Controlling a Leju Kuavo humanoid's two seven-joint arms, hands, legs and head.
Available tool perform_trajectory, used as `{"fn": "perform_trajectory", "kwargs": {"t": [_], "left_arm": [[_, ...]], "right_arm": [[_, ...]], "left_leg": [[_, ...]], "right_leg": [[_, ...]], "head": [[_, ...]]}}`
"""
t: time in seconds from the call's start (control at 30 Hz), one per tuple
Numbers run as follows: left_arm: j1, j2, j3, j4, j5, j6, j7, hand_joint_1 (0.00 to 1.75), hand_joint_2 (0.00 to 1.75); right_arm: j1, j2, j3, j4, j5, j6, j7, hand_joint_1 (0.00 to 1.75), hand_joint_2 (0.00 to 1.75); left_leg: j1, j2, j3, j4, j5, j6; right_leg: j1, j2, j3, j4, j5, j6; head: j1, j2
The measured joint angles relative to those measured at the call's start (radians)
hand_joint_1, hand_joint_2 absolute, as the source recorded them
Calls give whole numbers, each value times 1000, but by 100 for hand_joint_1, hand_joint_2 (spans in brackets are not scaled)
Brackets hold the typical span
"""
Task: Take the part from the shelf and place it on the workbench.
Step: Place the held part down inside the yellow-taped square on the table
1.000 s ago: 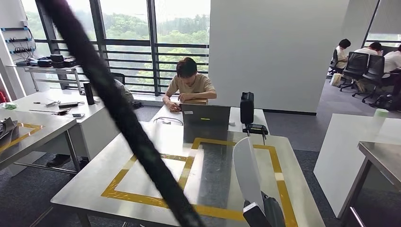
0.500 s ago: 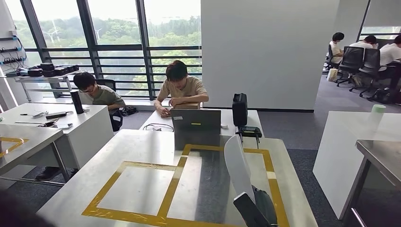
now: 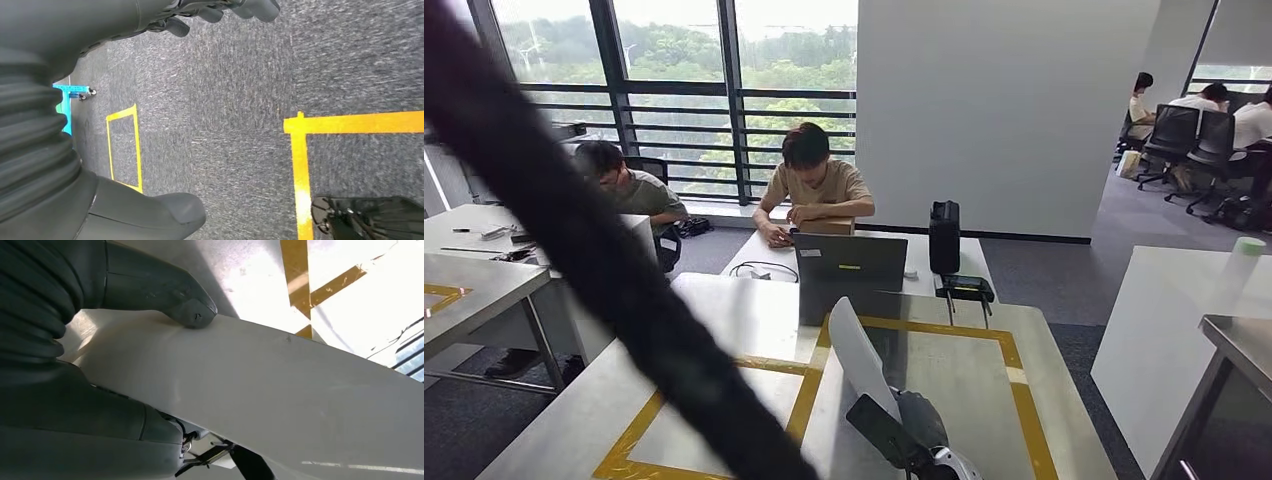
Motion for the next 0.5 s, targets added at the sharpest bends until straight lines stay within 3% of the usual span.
{"fn": "perform_trajectory", "kwargs": {"t": [0.03,0.07,0.13,0.2,0.27,0.33,0.4,0.47,0.5], "left_arm": [[1,0,0,0,0,0,0,0,175],[1,0,0,0,0,0,-1,0,175],[1,-1,0,0,0,-1,-7,0,175],[-2,-1,0,0,0,-7,-19,0,175],[-4,-1,-2,0,0,-15,-29,0,175],[-4,-1,-5,0,-3,-17,-26,0,175],[-6,-2,-6,1,-6,-15,-15,0,87],[-9,-4,-7,1,-9,-12,-2,0,0],[-10,-4,-7,1,-9,-10,4,0,0]], "right_arm": [[0,0,3,12,1,1,0,175,175],[-2,1,5,23,3,2,0,175,175],[-5,4,11,42,5,4,0,175,175],[-9,6,21,60,6,4,-1,87,87],[-10,9,28,75,5,2,-1,0,0],[-11,11,31,84,3,-1,-2,0,0],[-13,11,34,90,-2,-3,-5,0,0],[-12,11,38,97,-8,-5,-6,0,0],[-12,11,40,99,-11,-6,-6,0,0]], "left_leg": [[0,-1,11,0,-8,-1],[0,-3,23,1,-17,-2],[0,-4,46,2,-36,-8],[-1,-5,59,5,-52,-18],[-3,-6,62,11,-60,-27],[-3,-4,68,9,-67,-21],[-2,-1,77,0,-73,-14],[-1,1,82,-7,-75,-17],[-1,2,83,-9,-75,-18]], "right_leg": [[-1,0,-22,6,-6,2],[-2,-1,-29,-19,11,2],[-2,-3,-5,-146,111,-4],[3,-6,22,-252,181,-13],[8,-6,31,-280,193,-20],[8,-5,39,-283,201,-23],[11,-3,42,-283,197,-28],[12,-1,43,-282,193,-33],[12,-1,43,-282,192,-34]], "head": [[0,0],[0,0],[0,0],[-1,-1],[-2,-1],[-3,-1],[-3,-1],[-3,-1],[-3,-1]]}}
